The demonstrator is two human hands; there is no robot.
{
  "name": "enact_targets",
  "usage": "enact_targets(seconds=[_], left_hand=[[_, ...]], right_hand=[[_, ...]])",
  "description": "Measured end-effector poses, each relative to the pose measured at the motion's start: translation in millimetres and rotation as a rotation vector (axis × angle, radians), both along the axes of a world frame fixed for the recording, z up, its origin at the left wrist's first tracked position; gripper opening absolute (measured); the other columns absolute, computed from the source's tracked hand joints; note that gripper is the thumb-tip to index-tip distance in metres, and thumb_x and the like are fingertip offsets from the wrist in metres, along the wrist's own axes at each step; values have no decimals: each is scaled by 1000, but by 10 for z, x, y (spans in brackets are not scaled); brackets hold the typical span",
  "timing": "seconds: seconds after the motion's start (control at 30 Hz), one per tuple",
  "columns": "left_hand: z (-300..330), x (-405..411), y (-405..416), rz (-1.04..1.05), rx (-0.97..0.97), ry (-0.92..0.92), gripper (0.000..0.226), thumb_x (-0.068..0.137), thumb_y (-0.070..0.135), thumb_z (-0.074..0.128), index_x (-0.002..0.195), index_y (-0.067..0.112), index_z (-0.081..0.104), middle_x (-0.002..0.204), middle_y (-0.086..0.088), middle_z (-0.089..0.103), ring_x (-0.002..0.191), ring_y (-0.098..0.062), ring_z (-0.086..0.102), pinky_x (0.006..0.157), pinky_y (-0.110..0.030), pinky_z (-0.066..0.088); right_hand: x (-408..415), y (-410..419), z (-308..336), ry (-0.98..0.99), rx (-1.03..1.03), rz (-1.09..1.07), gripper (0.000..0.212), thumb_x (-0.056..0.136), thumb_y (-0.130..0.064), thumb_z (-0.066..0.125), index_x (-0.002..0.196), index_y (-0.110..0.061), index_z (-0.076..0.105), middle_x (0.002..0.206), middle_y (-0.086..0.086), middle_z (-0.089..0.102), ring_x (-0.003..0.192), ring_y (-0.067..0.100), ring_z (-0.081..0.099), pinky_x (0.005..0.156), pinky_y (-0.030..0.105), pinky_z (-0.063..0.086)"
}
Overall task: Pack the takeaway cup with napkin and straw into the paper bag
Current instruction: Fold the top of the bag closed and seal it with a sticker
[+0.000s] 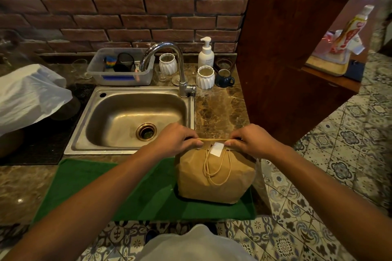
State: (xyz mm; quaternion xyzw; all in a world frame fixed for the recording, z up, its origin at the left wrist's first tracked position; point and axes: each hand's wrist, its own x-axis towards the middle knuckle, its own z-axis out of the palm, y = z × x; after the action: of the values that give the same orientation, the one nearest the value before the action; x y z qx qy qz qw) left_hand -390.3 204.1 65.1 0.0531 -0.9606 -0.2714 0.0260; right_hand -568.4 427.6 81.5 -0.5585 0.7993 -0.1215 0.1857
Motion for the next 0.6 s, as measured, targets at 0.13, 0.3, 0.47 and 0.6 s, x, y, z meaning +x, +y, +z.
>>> enact_targets(seconds=[0.13,0.3,0.47,0.6], left_hand=[[-2,3,-34,5,-42,-24,29,91,56,66,92,29,79,62,25,55,58,5,51,53,-21,34],[-2,5,-74,47,-112,-74,36,91,61,61,86,27,72,65,16,58,62,-6,52,54,-27,36],[15,84,-96,44,-67,-123,28,92,55,64,81,29,65,66,17,56,66,-9,56,56,-26,36],[50,91,-161,67,-94,-119,38,86,64,65,72,28,66,62,14,60,62,-6,55,54,-27,37]], right_hand=[[-52,95,12,68,16,-46,22,98,-53,59,87,-36,70,61,-21,49,59,-3,47,51,24,30],[-122,250,49,47,42,-118,33,97,-55,59,97,-28,77,76,-12,69,70,6,63,61,35,52],[-127,398,43,78,43,-136,33,99,-50,59,106,-24,78,86,-4,75,76,13,67,70,42,56],[-123,457,26,58,3,-156,30,98,-50,60,102,-26,78,79,-9,72,71,8,65,65,37,55]])
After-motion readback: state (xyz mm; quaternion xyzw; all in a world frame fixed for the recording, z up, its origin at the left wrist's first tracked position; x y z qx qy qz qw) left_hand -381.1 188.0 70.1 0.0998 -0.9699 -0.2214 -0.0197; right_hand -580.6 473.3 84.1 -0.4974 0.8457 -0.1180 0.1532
